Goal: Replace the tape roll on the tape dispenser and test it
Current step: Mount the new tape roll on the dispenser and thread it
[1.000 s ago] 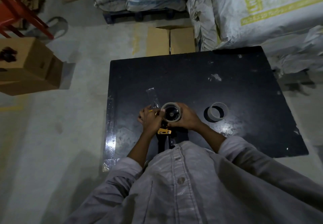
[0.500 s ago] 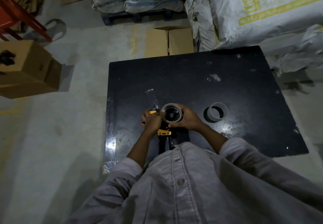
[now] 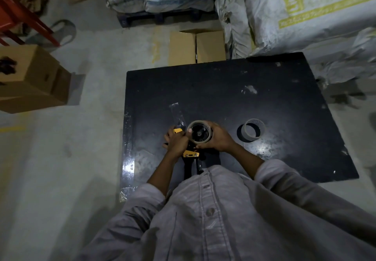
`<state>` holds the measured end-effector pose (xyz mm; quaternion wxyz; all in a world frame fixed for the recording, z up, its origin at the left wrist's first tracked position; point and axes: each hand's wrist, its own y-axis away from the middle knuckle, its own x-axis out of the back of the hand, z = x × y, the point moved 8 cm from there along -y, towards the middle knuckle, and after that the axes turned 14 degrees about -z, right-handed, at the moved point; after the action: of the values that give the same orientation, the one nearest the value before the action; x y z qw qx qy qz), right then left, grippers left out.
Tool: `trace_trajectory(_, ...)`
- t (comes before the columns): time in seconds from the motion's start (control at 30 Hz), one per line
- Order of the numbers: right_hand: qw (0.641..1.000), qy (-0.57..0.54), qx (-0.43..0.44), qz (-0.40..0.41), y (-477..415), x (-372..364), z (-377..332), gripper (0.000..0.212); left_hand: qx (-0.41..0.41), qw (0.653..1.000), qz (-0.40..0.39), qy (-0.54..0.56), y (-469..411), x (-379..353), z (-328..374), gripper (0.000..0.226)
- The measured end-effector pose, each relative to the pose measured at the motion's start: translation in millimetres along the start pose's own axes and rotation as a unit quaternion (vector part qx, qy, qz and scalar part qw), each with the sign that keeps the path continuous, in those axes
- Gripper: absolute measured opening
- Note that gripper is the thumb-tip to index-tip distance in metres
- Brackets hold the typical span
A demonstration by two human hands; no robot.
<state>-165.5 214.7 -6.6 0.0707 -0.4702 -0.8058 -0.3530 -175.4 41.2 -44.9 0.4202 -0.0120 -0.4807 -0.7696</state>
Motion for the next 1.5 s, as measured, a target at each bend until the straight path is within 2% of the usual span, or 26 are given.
trace_trajectory(0.2, 0.999, 0.039, -0.01, -0.005, -1.8, 0.2, -1.5, 0.097, 0.018, 1.0, -0.003, -0.012, -1.3, -4.6, -4.1, 0.06)
trace_trajectory(0.7, 0.999, -0.002, -0.032, 0.026, -8.0, 7.6, 8.0, 0.091, 0.012, 0.999, 0.029, -0.005, -2.5, -5.4, 5.6, 0.063)
trace_trajectory(0.83, 0.999, 0.019, -0.027, 0.003, -8.6, -1.4, 7.7, 0.099, 0.013, 0.999, 0.029, -0.002, 0.5, -6.4, -0.1, 0.061)
trace_trajectory(0.93, 0.996, -0.063, -0.058, -0.039, -9.8, -9.8, 17.9, 0.111, 0.015, 1.0, 0.02, -0.015, 1.6, -5.8, -3.8, 0.061)
trace_trajectory(1.0, 0.983, -0.161, -0.076, -0.056, -9.1, -13.5, 25.4, 0.095, 0.017, 1.0, 0.013, -0.021, 1.8, -5.8, -4.2, 0.064)
trace_trajectory(1.07, 0.96, -0.262, -0.075, -0.059, -8.5, -14.5, 29.0, 0.06, 0.019, 0.999, 0.014, -0.024, 2.0, -4.8, -3.8, 0.064)
trace_trajectory(1.13, 0.939, -0.331, -0.085, -0.032, -10.3, -10.9, 35.8, 0.045, 0.018, 0.999, 0.018, -0.023, 1.9, -3.6, -3.6, 0.061)
trace_trajectory(1.2, 0.928, -0.36, -0.092, -0.008, -11.5, -7.5, 41.1, 0.044, 0.015, 0.999, 0.022, -0.024, 1.8, -2.9, -3.1, 0.059)
trace_trajectory(1.5, 0.925, -0.366, -0.097, 0.017, -12.4, -7.7, 44.7, 0.042, 0.028, 0.997, 0.027, -0.065, -0.9, -2.9, -1.0, 0.068)
